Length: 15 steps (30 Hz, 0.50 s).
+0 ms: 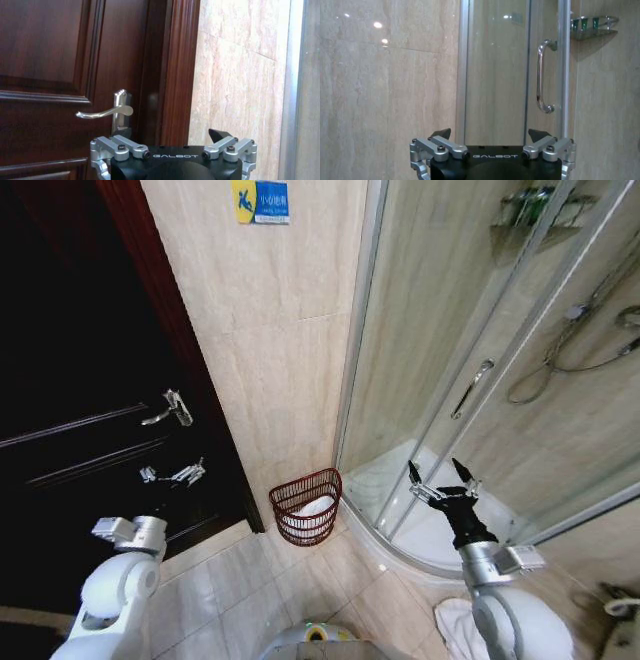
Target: Discard the used towel into the hamper.
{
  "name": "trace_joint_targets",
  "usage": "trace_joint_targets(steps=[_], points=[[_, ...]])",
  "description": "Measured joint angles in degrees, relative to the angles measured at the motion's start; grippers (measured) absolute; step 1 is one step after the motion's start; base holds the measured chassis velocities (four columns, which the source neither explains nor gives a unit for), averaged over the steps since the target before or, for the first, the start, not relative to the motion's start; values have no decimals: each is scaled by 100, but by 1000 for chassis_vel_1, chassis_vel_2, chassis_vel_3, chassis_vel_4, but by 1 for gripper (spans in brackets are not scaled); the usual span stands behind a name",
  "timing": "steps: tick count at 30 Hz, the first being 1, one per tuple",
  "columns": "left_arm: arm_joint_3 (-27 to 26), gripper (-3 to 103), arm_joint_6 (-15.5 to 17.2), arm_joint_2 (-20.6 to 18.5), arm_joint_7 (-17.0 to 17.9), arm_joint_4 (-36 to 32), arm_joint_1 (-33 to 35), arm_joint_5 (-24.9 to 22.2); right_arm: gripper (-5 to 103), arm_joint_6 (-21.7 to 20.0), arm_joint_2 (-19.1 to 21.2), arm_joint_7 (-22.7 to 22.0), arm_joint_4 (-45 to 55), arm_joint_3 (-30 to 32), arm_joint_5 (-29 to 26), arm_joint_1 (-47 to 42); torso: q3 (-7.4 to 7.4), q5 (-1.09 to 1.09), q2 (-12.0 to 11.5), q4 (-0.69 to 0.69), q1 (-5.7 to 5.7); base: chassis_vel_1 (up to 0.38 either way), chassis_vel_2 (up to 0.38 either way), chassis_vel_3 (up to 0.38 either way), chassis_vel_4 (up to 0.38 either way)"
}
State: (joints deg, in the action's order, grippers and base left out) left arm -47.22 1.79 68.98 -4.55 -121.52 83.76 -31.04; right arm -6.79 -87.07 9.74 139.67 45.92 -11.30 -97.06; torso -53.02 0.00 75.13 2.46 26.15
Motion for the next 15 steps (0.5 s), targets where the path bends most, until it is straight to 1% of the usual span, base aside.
trace_joint_targets(steps=[4,10,15], points=[[58,100,-11,-82,3,74,-55,-24,100,-89,-45,9,34,-14,62,35,0,0,0,0,0,0,0,0,0],[154,100,-10,-152,16,124,-131,-92,100,-104,-100,-6,38,9,98,46,0,0,0,0,2,0,0,0,0],[205,100,-33,-161,3,209,-133,-100,100,-96,-141,-13,38,26,111,-5,-1,0,-1,0,3,56,-45,-62,62]])
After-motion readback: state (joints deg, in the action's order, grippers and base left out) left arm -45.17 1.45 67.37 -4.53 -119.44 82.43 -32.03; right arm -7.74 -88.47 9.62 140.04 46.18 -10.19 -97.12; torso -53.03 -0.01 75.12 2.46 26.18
